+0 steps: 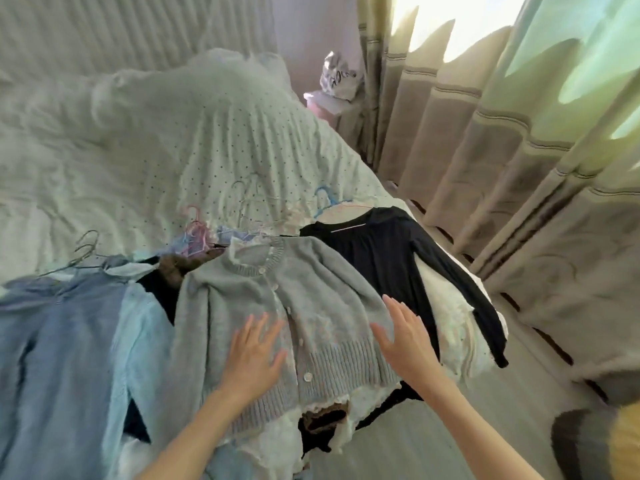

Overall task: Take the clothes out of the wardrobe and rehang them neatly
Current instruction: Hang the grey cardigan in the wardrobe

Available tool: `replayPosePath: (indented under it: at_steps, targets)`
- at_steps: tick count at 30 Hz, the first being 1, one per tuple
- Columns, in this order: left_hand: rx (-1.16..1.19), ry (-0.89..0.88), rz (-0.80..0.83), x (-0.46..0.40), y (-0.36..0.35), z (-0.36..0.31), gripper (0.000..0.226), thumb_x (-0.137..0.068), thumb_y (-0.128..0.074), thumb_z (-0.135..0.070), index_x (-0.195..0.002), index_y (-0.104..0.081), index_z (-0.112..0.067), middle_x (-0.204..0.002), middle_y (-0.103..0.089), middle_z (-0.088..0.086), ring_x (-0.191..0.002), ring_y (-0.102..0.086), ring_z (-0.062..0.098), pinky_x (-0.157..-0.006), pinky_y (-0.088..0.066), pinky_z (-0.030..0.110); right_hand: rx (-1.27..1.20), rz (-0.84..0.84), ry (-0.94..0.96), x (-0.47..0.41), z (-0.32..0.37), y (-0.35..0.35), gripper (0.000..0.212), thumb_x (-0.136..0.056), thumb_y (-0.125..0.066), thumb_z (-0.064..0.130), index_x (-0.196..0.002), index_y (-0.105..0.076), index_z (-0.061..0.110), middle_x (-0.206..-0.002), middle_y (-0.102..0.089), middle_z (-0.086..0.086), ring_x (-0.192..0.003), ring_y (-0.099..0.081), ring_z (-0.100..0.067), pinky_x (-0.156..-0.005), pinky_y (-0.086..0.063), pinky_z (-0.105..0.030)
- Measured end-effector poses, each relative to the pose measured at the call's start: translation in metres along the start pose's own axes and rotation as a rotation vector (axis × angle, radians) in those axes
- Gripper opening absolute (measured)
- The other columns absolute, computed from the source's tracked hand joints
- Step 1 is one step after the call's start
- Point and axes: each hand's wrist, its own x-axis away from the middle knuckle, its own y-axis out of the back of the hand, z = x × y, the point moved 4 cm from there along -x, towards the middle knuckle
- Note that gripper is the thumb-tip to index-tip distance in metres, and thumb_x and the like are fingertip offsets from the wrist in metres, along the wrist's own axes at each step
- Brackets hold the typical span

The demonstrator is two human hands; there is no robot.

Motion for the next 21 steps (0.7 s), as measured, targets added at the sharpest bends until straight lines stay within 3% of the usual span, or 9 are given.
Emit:
replayPosePath:
  at_steps: [9, 14, 18, 21]
  targets:
    - [0.109, 0.245, 0.015, -0.069, -0.006, 0.084, 0.086, -0.071, 0.003, -0.065, -0.148, -0.014, -0.03, -0.156, -0.006, 0.0, -0.143, 0.005, 0.019, -0.115, 0.001, 0.036, -0.013, 0.139, 0.105, -0.154, 0.044, -0.053, 0.055, -0.095, -0.048, 0.034, -0.142, -0.033, 0.01, -0.142, -0.042, -0.007, -0.134, -0.033, -0.023, -0.11, -0.022, -0.03]
    - [0.151, 0.358, 0.094, -0.114, -0.043, 0.092, 0.063, -0.091, -0.013, -0.056, -0.148, -0.009, -0.03, -0.156, 0.007, -0.002, -0.136, 0.021, 0.009, -0.114, 0.006, 0.034, 0.015, 0.276, 0.104, -0.248, 0.033, -0.109, 0.052, -0.096, -0.046, 0.033, -0.139, -0.038, 0.007, -0.135, -0.049, -0.009, -0.126, -0.044, -0.025, -0.104, -0.034, -0.034]
    - [0.153, 0.4, 0.073, -0.156, -0.061, 0.104, 0.08, -0.075, 0.006, -0.059, -0.148, -0.008, -0.03, -0.155, 0.014, -0.002, -0.134, 0.026, 0.009, -0.112, 0.012, 0.033, 0.095, 0.377, 0.181, -0.311, 0.026, -0.159, 0.05, -0.097, -0.045, 0.032, -0.14, -0.037, 0.007, -0.136, -0.049, -0.011, -0.124, -0.045, -0.027, -0.103, -0.033, -0.035]
    - [0.191, 0.452, 0.06, -0.187, -0.072, 0.117, 0.07, -0.084, -0.005, -0.057, -0.148, -0.01, -0.028, -0.156, 0.012, -0.002, -0.136, 0.024, 0.009, -0.11, 0.012, 0.031, 0.156, 0.391, 0.248, -0.355, 0.027, -0.191, 0.047, -0.096, -0.048, 0.027, -0.134, -0.044, 0.001, -0.132, -0.051, -0.017, -0.127, -0.042, -0.033, -0.106, -0.03, -0.041]
